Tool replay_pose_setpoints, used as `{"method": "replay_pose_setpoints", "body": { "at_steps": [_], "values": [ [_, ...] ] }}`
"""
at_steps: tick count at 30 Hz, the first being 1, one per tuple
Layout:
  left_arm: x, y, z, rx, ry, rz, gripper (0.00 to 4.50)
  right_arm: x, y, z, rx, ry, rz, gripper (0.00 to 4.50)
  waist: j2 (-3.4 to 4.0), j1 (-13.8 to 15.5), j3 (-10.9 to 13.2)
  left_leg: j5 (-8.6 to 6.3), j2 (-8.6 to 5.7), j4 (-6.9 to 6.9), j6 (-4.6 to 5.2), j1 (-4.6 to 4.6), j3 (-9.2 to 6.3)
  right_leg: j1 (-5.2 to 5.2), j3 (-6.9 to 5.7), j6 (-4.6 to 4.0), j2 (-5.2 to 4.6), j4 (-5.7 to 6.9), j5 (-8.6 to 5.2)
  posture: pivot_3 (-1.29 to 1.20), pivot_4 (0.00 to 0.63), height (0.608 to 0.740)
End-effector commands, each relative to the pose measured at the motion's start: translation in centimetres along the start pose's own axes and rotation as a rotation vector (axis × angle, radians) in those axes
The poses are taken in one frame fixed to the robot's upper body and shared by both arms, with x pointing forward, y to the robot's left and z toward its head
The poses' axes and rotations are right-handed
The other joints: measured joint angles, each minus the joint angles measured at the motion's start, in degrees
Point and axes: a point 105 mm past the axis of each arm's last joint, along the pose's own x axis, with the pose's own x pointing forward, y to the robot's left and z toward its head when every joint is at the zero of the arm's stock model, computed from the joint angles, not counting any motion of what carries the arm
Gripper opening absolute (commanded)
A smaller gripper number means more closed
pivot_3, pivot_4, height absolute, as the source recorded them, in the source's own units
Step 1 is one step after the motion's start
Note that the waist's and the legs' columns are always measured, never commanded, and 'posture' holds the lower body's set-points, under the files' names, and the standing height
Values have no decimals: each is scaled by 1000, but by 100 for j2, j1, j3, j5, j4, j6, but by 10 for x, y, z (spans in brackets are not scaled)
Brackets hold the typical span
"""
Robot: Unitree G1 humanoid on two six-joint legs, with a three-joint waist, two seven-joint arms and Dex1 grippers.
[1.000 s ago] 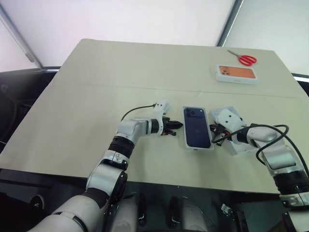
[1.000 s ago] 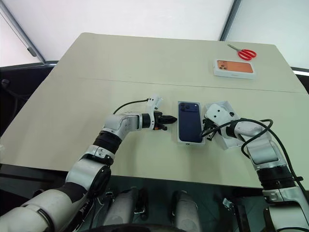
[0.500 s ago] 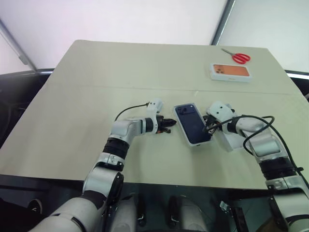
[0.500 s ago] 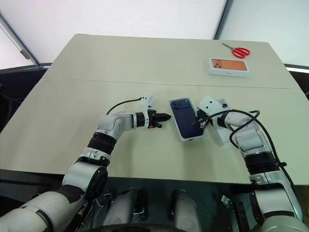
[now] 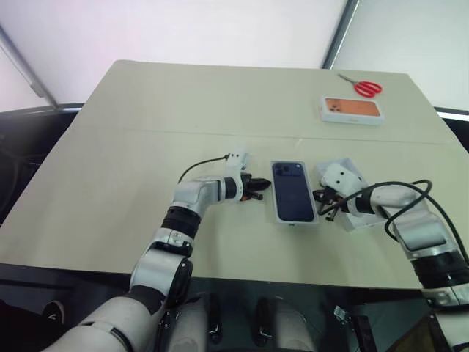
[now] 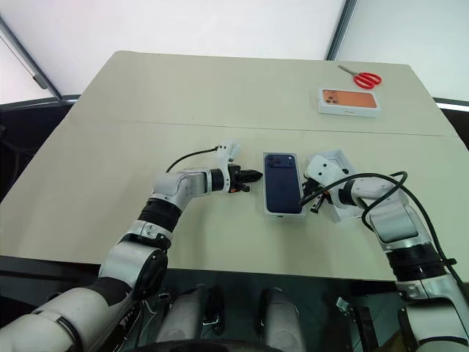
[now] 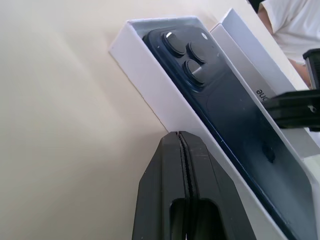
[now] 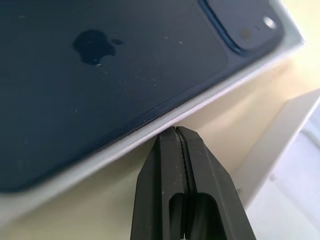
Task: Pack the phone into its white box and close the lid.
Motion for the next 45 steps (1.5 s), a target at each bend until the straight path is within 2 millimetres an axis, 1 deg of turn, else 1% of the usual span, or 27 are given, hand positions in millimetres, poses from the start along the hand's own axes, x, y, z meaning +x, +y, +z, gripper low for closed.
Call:
{"method": "replay_pose_setpoints", "body": {
  "at_steps": [1,6,10,15,19,21,24,26,32,36,39,41,43,45],
  "values": [
    [11,-22,11,54,-17,-77,48,6,7,-1,-83,18,7,0,0,-4,0,0,1,0,0,0,0,0,0,0,1,0,0,0,150,738],
    [8,-23,9,51,-14,-91,48,8,-10,-3,-66,16,-74,0,0,-13,0,1,1,2,-1,1,1,0,0,0,2,1,0,0,150,738],
    [5,-19,7,49,-13,-77,48,12,-9,0,-97,11,-68,0,0,-5,0,0,2,10,-1,-1,1,0,1,0,2,2,0,0,150,738],
    [4,-20,8,45,-19,-76,48,15,-14,2,-107,1,-82,0,0,-15,0,0,8,18,0,-1,1,2,1,0,8,4,0,0,150,738],
    [3,-18,7,43,-21,-71,48,19,-18,10,-101,-26,-91,0,0,-16,0,-2,10,27,2,-3,1,3,1,0,10,6,0,0,150,738],
    [3,-18,8,40,-24,-70,48,20,-22,15,-58,-49,-100,0,0,-24,0,-2,12,29,2,-4,1,3,1,0,10,7,0,0,150,738],
    [3,-17,8,38,-25,-66,48,21,-22,10,-107,-13,-96,0,0,-19,0,-3,13,32,2,-5,1,3,1,0,11,8,0,0,150,738],
    [3,-17,8,41,-25,-66,48,20,-24,10,-84,-22,-105,0,0,-23,0,-3,13,33,3,-5,1,3,1,0,11,8,0,0,150,738],
    [1,-14,12,46,-34,-53,48,19,-30,11,-105,-10,-121,0,0,-21,0,-3,14,36,3,-6,1,4,1,0,12,8,0,0,150,738],
    [0,-13,13,52,-36,-52,48,19,-41,17,-111,-24,-178,0,1,-21,1,-3,14,37,3,-7,2,4,1,0,12,9,0,0,150,738],
    [-5,-10,18,61,-53,-41,48,24,-53,15,-148,4,-253,0,3,-29,1,-3,14,38,3,-9,3,2,1,0,12,9,0,0,150,738],
    [-11,-7,21,77,-70,-34,48,26,-60,13,-125,9,-288,0,3,-31,1,-3,14,37,3,-10,3,1,1,0,13,10,0,0,150,738],
    [-17,-5,22,85,-75,-34,48,24,-68,11,-137,24,-336,0,3,-33,2,-3,14,38,2,-11,4,1,1,0,13,10,0,0,150,738],
    [-27,-1,25,100,-93,-23,48,22,-74,13,-122,16,-357,0,4,-39,2,-2,14,39,2,-10,5,1,2,0,14,12,0,0,150,738]
  ]
}}
